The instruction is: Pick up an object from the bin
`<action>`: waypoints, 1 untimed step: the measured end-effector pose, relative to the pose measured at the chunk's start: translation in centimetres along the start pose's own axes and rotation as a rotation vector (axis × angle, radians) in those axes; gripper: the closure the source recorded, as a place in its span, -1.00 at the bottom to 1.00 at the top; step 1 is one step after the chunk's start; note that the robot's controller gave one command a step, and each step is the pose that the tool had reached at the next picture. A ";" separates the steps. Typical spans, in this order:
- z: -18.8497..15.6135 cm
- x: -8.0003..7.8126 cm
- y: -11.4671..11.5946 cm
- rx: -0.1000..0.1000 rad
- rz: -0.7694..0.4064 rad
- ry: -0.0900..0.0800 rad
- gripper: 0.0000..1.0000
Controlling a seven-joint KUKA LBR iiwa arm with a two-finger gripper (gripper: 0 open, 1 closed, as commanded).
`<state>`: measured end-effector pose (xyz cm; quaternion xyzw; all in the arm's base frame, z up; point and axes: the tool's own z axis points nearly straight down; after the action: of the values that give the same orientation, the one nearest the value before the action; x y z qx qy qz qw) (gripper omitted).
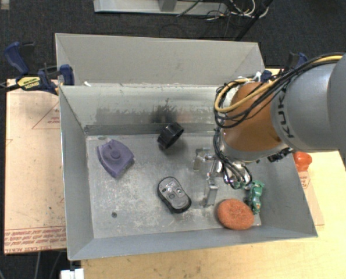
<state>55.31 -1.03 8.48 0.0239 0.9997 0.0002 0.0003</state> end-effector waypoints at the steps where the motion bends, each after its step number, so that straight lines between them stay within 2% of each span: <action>1: 0.0 0.2 1.9 -0.004 0.092 -0.002 -1.00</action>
Offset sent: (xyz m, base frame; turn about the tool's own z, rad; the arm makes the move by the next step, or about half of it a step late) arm -0.0456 0.0233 0.0046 -0.1995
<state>55.16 0.90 8.45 0.0697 0.9976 0.0021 0.0015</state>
